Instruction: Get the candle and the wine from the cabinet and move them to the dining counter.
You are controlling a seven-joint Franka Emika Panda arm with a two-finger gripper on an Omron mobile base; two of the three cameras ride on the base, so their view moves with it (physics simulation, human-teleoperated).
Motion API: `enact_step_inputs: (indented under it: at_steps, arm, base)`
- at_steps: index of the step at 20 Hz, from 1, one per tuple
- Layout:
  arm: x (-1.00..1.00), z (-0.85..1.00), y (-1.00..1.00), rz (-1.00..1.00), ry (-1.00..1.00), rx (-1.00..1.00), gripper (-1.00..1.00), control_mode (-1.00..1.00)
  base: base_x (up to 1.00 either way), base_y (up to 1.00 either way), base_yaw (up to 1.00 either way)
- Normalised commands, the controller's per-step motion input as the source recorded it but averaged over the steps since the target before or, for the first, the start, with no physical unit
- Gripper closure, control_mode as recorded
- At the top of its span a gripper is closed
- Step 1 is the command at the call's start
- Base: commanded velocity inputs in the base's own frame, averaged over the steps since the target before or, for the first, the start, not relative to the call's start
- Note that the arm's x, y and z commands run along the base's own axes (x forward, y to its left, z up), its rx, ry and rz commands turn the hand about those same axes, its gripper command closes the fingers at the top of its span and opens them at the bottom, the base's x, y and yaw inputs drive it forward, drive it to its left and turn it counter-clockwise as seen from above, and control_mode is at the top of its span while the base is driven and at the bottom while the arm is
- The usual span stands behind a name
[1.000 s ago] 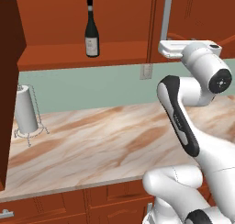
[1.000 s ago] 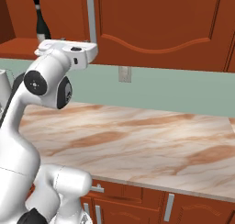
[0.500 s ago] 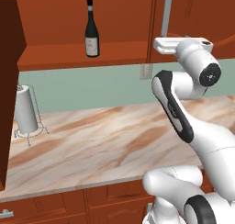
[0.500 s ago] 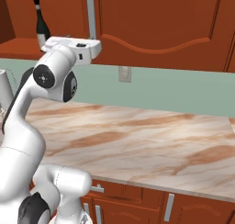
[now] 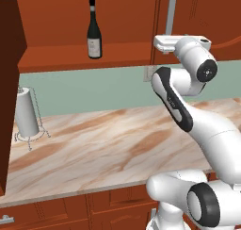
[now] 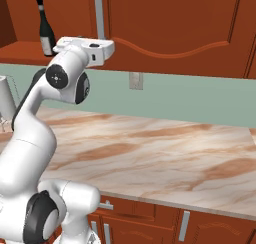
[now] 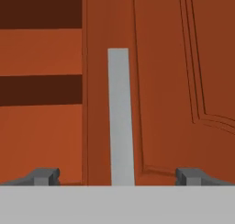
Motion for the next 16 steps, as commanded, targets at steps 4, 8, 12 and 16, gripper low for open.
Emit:
enact_step_inputs:
  at_steps: [4, 8, 12, 16]
  arm:
    - [0.35, 0.0, -0.06, 0.0, 0.0, 0.0, -1.0, -1.0]
    - [0.31, 0.0, -0.05, 0.0, 0.0, 0.0, -1.0, -1.0]
    - [0.34, 0.0, -0.05, 0.0, 0.0, 0.0, -1.0, -1.0]
    - [0.34, 0.0, -0.06, 0.0, 0.0, 0.0, -1.0, -1.0]
  base:
    - [0.0, 0.0, 0.0]
    - [0.0, 0.0, 0.0]
    - [0.0, 0.0, 0.0]
    - [0.0, 0.0, 0.0]
